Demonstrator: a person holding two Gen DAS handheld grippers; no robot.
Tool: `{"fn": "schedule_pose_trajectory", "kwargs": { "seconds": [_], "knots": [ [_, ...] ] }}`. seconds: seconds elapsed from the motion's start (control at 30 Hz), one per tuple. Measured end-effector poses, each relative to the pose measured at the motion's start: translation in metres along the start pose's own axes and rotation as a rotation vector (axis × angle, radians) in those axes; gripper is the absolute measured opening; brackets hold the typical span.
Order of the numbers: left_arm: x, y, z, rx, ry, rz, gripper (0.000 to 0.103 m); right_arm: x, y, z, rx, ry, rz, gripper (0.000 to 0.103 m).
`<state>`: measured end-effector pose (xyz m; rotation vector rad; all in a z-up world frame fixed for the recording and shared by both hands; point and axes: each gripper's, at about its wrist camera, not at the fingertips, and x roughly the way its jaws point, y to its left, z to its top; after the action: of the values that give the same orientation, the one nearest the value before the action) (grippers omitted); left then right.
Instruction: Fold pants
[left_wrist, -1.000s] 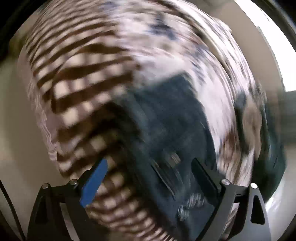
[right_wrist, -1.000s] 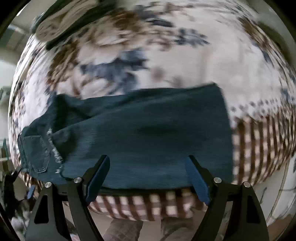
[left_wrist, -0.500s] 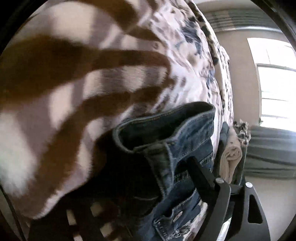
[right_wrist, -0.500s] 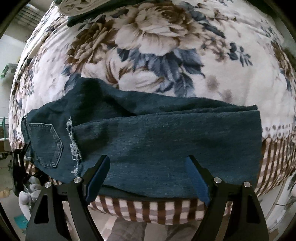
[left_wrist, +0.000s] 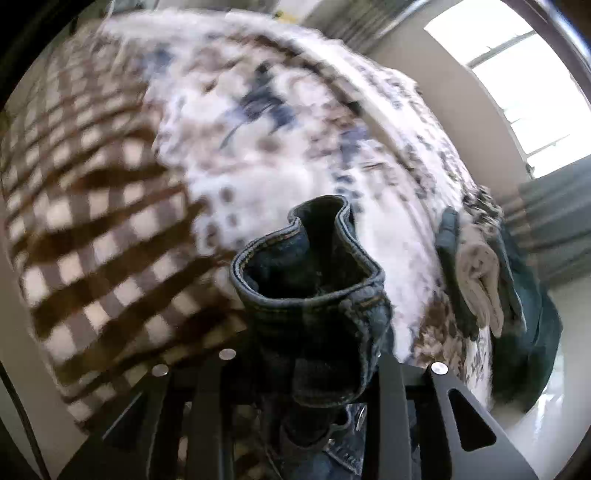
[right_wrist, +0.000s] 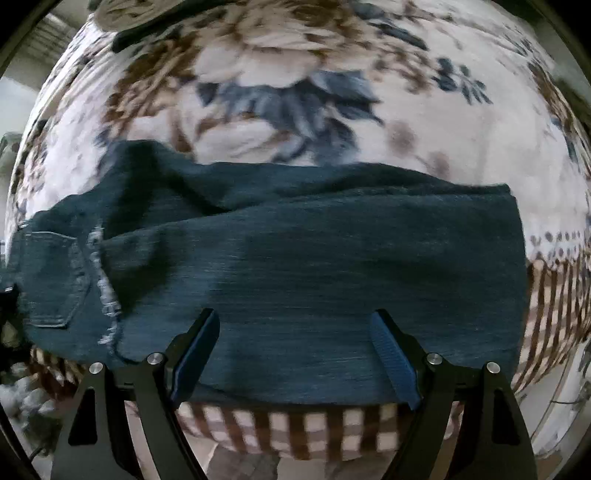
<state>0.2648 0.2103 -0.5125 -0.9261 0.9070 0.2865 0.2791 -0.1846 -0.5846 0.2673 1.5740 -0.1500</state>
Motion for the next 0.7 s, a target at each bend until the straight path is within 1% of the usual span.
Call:
{"fn": "schedule_pose_trajectory", "kwargs": {
  "seconds": [0.07,0.17,0.2,0.23,0.3,0.33,0.37,0.4,0.47,0.5,0.63,0.7],
  "knots": [
    [-0.015,-0.021,-0.003,0.062,-0.024,-0.02,0.025,0.002,-0.01,-0.002,0.018,-0.004,0.013,0.085],
    [-0.044,-0.067,-0.015,0.18,-0.067,-0.056,0.025,0.002,-0.024,-0.005,0.037,-0.008,0.035,0.085],
    [-0.05,-0.083,-0.02,0.213,-0.074,-0.063,0.025,0.002,-0.029,-0.006,0.04,-0.007,0.041,0.085],
    [-0.055,-0.094,-0.026,0.235,-0.07,-0.088,0.024,0.002,-0.034,-0.006,0.04,-0.008,0.044,0.085],
    [-0.065,-0.127,-0.045,0.325,-0.07,-0.086,0.024,0.001,-0.043,-0.006,0.023,-0.016,0.016,0.085],
    [-0.067,-0.14,-0.054,0.359,-0.062,-0.096,0.024,-0.001,-0.047,-0.006,0.002,-0.025,-0.036,0.085],
    [-0.068,-0.152,-0.063,0.393,-0.055,-0.097,0.024,-0.003,-0.051,-0.005,-0.013,-0.034,-0.08,0.085],
    [-0.066,-0.168,-0.079,0.45,-0.042,-0.081,0.024,-0.006,-0.055,-0.005,-0.029,-0.045,-0.115,0.085],
    [-0.062,-0.186,-0.1,0.511,-0.011,-0.084,0.024,-0.011,-0.065,-0.005,-0.051,-0.066,-0.169,0.085],
    [-0.058,-0.198,-0.117,0.554,0.006,-0.07,0.024,-0.012,-0.07,-0.005,-0.061,-0.072,-0.194,0.085],
    [-0.035,-0.231,-0.169,0.713,0.074,-0.053,0.023,-0.02,-0.1,-0.006,-0.06,-0.09,-0.236,0.085],
    [-0.021,-0.244,-0.205,0.827,0.099,-0.024,0.023,-0.023,-0.121,-0.005,-0.032,-0.095,-0.235,0.085]
  ]
}}
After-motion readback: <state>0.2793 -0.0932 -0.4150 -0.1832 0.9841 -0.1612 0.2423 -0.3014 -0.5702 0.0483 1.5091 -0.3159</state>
